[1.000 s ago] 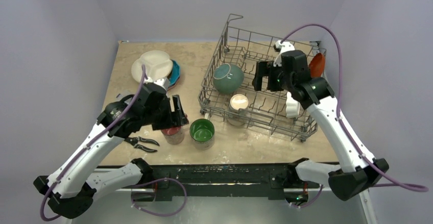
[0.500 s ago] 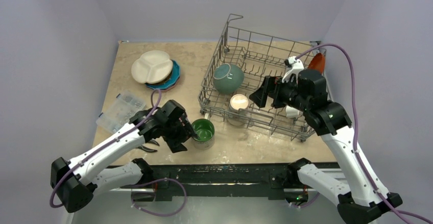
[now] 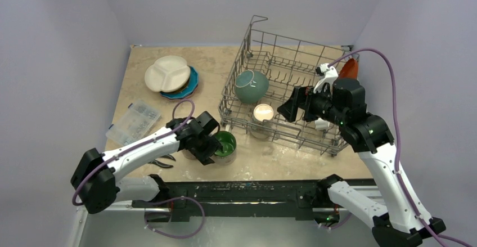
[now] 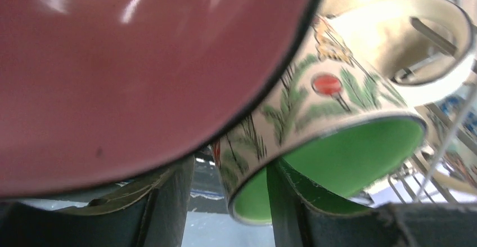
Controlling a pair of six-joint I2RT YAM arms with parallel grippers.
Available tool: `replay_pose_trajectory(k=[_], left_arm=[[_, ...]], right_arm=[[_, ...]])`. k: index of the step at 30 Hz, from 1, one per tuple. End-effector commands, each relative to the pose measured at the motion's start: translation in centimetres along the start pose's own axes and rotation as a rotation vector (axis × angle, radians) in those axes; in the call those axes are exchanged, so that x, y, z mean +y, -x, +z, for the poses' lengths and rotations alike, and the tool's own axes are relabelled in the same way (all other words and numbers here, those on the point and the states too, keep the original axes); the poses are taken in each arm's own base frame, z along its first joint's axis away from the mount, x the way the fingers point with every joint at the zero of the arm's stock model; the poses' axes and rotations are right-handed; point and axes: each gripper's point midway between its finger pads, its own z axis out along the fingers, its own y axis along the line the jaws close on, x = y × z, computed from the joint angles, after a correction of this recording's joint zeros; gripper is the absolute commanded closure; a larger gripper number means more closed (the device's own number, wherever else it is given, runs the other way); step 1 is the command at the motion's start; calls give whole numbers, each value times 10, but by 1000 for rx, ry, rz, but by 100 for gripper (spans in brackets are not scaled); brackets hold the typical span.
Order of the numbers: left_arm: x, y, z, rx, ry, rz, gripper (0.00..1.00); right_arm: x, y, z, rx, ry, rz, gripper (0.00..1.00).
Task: Load the mixed dishes into the dish rack
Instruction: Pick up the cup at the center of the board.
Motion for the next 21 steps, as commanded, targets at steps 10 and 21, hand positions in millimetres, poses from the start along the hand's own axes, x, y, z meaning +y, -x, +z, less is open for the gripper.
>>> replay_pose_trajectory(k=[10, 21], left_arm=[[17, -11, 25, -30, 153, 99, 88], [46, 2, -18, -112, 200, 246, 100]], right_arm=[[-11, 4, -1, 27, -59, -94, 2], [-24, -13, 10, 87, -95, -80, 2]])
